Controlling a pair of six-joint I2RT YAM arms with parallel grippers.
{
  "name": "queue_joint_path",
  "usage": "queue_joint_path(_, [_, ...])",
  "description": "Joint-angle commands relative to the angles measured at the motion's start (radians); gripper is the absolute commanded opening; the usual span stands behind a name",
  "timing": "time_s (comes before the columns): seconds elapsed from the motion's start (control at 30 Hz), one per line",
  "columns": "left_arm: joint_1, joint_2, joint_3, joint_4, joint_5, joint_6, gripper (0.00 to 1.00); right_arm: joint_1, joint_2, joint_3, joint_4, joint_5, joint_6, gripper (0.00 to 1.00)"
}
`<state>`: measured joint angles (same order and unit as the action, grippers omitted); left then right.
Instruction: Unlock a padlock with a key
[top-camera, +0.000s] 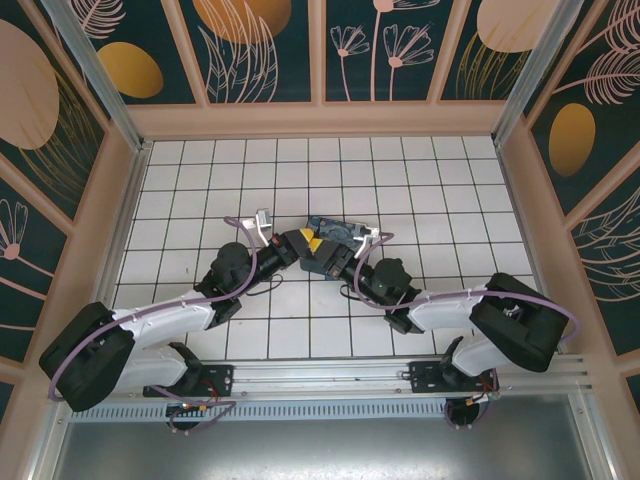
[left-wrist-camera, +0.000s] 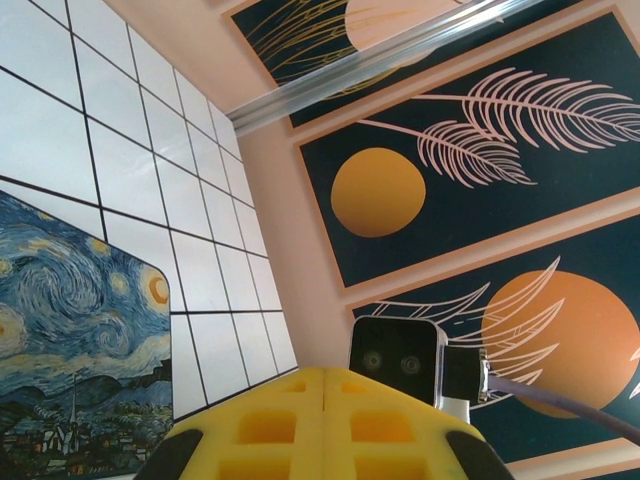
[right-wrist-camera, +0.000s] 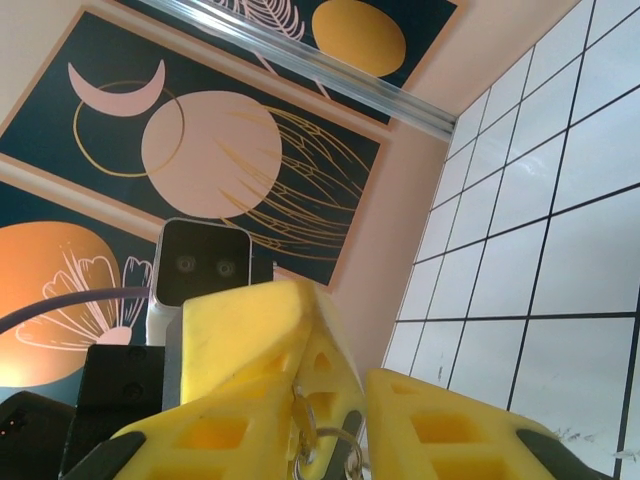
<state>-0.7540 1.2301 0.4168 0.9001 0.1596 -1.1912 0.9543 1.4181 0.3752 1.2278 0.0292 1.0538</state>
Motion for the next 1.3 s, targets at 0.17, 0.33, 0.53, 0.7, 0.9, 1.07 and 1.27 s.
queue_joint_path(0.17, [-0.004, -0.014, -0.009, 0.017, 0.012, 0.002, 0.00, -0.011, 0.004, 0.027, 0.021, -0.009, 0.001, 0.22])
queue_joint_path(0.33, [-0.003, -0.013, -0.008, 0.016, 0.011, 0.004, 0.00, -0.007, 0.038, 0.040, 0.056, -0.053, 0.003, 0.22])
queue_joint_path(0.53, [-0.004, -0.012, -0.009, 0.016, 0.008, 0.004, 0.00, -0.001, 0.053, 0.051, 0.062, -0.069, 0.000, 0.19])
queue_joint_path(0.7, [-0.004, -0.016, -0.009, 0.014, 0.005, 0.001, 0.00, -0.002, 0.045, 0.039, 0.055, -0.056, 0.002, 0.01])
queue_joint_path(0.9, [-0.004, -0.019, 0.000, -0.019, 0.004, 0.011, 0.00, -0.003, 0.009, -0.004, 0.038, -0.037, 0.008, 0.00])
queue_joint_path(1.07, [-0.003, -0.070, -0.002, -0.136, -0.007, 0.076, 0.41, -0.012, -0.105, -0.082, -0.072, -0.018, 0.006, 0.00])
queue_joint_path(1.27, [-0.004, -0.173, -0.021, -0.332, -0.028, 0.206, 0.80, -0.061, -0.293, -0.150, -0.291, 0.002, -0.005, 0.00])
